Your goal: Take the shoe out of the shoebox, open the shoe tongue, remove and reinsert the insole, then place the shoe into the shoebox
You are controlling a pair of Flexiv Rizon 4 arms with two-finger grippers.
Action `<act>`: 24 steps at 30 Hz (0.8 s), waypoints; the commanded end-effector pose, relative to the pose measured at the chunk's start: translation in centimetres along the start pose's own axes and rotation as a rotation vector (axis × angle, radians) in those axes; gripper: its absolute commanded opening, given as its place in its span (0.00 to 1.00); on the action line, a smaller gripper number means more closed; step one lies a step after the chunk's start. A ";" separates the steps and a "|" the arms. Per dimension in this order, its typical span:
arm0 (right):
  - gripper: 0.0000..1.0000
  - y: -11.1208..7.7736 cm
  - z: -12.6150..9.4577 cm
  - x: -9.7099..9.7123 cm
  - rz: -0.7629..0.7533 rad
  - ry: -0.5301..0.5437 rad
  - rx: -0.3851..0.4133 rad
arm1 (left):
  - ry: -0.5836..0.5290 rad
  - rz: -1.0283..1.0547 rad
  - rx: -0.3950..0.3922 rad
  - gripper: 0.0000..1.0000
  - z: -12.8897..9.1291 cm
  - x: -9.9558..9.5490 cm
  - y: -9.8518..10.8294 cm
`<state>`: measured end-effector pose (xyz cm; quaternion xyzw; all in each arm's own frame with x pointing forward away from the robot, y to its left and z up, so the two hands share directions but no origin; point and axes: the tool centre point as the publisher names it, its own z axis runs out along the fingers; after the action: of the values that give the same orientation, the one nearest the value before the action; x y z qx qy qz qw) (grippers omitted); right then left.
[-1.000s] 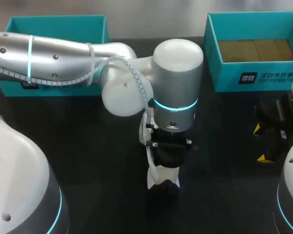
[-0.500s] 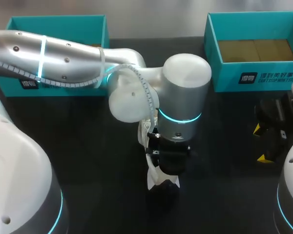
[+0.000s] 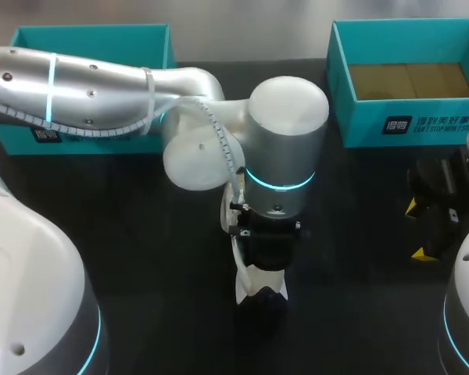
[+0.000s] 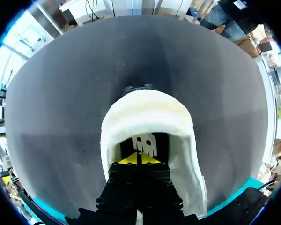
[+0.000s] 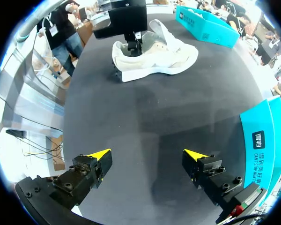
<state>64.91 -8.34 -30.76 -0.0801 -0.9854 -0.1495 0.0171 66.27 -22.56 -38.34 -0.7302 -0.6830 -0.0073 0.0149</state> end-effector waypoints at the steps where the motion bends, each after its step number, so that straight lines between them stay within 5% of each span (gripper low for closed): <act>1: 1.00 0.0 0.1 0.1 0.000 -0.003 0.001 | 0.021 -0.012 -0.066 0.00 -2.0 0.6 0.2; 11: 1.00 0.0 0.1 0.1 0.000 -0.003 0.001 | 0.017 -0.104 -0.150 0.00 -3.2 1.5 1.7; 23: 1.00 0.0 0.1 0.1 0.000 -0.003 0.001 | 0.047 -0.157 -0.183 0.00 -2.1 2.5 2.4; 24: 1.00 0.0 0.1 0.1 0.000 -0.003 0.001 | 0.047 -0.156 -0.181 0.33 -2.1 2.5 2.5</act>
<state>64.91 -8.33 -30.76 -0.0801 -0.9854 -0.1495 0.0171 68.77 -20.21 -35.98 -0.6724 -0.7341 -0.0874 -0.0362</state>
